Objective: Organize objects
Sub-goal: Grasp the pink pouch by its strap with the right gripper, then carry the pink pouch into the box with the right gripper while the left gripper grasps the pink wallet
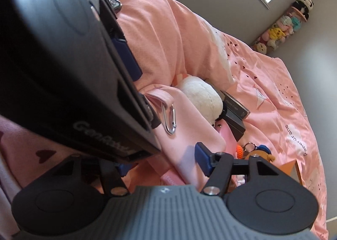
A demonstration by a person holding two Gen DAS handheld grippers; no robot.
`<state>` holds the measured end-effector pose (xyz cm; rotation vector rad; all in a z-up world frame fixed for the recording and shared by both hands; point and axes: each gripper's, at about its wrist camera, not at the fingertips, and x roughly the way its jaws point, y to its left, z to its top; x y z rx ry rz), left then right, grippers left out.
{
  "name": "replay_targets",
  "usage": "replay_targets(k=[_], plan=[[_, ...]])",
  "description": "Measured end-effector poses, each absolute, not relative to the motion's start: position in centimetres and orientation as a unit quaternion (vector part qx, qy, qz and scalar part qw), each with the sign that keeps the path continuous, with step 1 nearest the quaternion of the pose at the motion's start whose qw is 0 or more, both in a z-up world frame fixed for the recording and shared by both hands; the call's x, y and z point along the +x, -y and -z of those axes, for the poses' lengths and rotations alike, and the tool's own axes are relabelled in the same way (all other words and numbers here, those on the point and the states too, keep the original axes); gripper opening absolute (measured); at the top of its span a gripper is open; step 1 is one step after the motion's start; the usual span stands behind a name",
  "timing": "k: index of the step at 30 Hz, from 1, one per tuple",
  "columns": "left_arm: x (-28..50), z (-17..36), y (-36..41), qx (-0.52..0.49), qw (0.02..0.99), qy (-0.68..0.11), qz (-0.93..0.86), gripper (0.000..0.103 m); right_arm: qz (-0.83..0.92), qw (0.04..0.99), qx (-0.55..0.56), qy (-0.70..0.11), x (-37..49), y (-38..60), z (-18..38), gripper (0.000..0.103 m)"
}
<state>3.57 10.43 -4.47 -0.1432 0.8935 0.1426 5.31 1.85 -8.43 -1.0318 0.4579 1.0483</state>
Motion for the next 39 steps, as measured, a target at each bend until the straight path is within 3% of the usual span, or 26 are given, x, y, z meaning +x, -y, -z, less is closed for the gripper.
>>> replay_targets(k=[5, 10, 17, 25, 34, 39], plan=[[3.5, 4.2, -11.3, -0.095, 0.899, -0.421, -0.074, 0.06, -0.48, 0.715, -0.456, -0.224, 6.2, -2.0, 8.3, 0.062], [3.2, 3.2, -10.8, -0.081, 0.907, -0.407, -0.075, 0.06, -0.472, 0.73, -0.444, -0.219, 5.8, -1.4, 7.7, 0.046], [2.3, 0.3, -10.0, -0.063, 0.927, -0.36, -0.082, 0.061, -0.455, 0.774, -0.378, -0.227, 6.2, 0.2, 5.2, 0.041], [2.8, -2.3, -9.6, -0.07, 0.938, -0.332, -0.073, 0.061, -0.409, 0.854, -0.152, -0.282, 10.3, 5.2, -0.7, 0.028], [7.6, -0.7, -9.8, -0.139, 0.914, -0.38, -0.023, 0.063, -0.33, 0.878, 0.147, -0.314, 14.5, 15.5, -4.5, 0.027], [11.5, 1.7, -10.5, -0.201, 0.892, -0.403, -0.028, 0.076, -0.262, 0.889, 0.197, -0.319, 16.1, 19.7, -3.0, 0.027]])
